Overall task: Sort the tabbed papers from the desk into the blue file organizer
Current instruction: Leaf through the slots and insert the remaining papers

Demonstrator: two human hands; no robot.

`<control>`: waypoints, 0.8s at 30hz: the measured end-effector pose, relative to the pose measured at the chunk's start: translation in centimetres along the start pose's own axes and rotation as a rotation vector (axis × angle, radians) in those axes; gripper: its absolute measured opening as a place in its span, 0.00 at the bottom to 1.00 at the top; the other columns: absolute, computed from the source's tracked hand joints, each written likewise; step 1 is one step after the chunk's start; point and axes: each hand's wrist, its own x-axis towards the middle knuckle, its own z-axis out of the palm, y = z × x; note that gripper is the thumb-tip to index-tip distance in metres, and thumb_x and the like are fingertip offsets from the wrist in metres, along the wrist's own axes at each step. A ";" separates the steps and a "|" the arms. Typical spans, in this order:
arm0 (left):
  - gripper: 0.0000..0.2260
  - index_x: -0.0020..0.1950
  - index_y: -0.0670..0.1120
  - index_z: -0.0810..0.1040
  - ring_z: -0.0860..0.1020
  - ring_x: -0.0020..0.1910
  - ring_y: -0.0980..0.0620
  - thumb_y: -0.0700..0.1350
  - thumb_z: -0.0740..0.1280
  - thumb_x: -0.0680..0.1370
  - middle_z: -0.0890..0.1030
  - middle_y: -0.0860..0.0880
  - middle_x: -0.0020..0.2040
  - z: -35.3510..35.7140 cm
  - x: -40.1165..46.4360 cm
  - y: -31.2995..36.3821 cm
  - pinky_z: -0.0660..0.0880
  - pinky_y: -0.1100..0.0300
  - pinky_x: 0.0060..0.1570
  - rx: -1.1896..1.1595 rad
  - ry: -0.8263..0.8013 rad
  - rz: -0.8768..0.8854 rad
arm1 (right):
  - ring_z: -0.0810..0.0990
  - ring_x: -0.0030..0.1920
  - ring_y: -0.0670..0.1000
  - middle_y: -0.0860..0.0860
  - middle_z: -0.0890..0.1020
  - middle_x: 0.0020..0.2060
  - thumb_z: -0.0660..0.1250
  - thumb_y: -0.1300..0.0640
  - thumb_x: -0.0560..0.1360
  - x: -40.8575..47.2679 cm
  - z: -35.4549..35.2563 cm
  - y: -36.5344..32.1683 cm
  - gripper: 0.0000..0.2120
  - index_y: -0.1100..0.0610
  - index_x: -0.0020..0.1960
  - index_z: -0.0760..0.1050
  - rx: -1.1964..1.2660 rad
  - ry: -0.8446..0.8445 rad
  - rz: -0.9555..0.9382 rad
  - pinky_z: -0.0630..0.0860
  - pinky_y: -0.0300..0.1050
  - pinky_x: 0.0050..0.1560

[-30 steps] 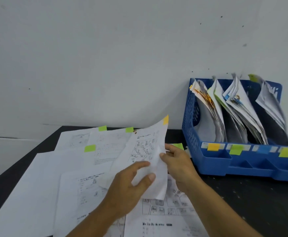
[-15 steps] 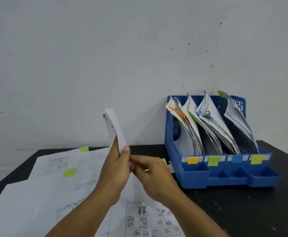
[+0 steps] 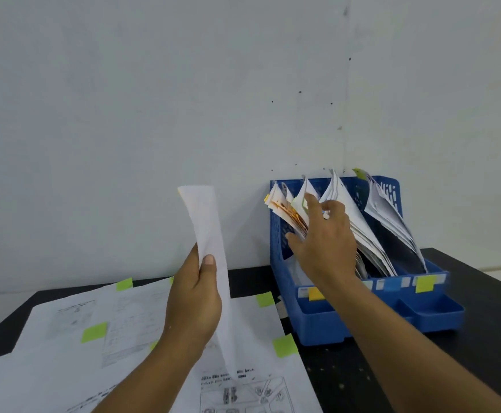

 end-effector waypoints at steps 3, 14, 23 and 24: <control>0.18 0.74 0.56 0.67 0.68 0.66 0.61 0.48 0.54 0.84 0.72 0.62 0.67 1.1 0.3 0.5 0.62 0.65 0.66 0.056 -0.034 0.055 | 0.73 0.62 0.57 0.55 0.67 0.67 0.68 0.41 0.75 1.5 -0.1 0.4 0.33 0.49 0.74 0.58 -0.102 -0.077 -0.031 0.77 0.49 0.47; 0.15 0.68 0.56 0.73 0.76 0.57 0.64 0.45 0.56 0.84 0.78 0.65 0.58 4.5 3.9 3.5 0.70 0.61 0.62 -0.150 -0.067 0.094 | 0.71 0.43 0.53 0.52 0.72 0.46 0.55 0.52 0.83 5.0 -0.9 2.1 0.14 0.58 0.60 0.73 0.067 -0.115 0.086 0.65 0.46 0.42; 0.14 0.65 0.57 0.76 0.81 0.55 0.56 0.44 0.57 0.84 0.83 0.61 0.54 6.6 6.0 6.4 0.76 0.49 0.60 -0.303 -0.052 0.070 | 0.74 0.46 0.53 0.52 0.75 0.47 0.55 0.52 0.83 6.4 -0.5 3.2 0.13 0.58 0.57 0.73 0.158 -0.140 0.151 0.68 0.46 0.45; 0.14 0.64 0.57 0.76 0.81 0.55 0.57 0.44 0.57 0.84 0.83 0.61 0.53 7.0 6.2 6.4 0.76 0.50 0.60 -0.299 -0.037 0.073 | 0.74 0.46 0.53 0.52 0.75 0.47 0.55 0.51 0.83 6.4 -0.5 3.1 0.12 0.58 0.56 0.73 0.169 -0.142 0.153 0.68 0.46 0.45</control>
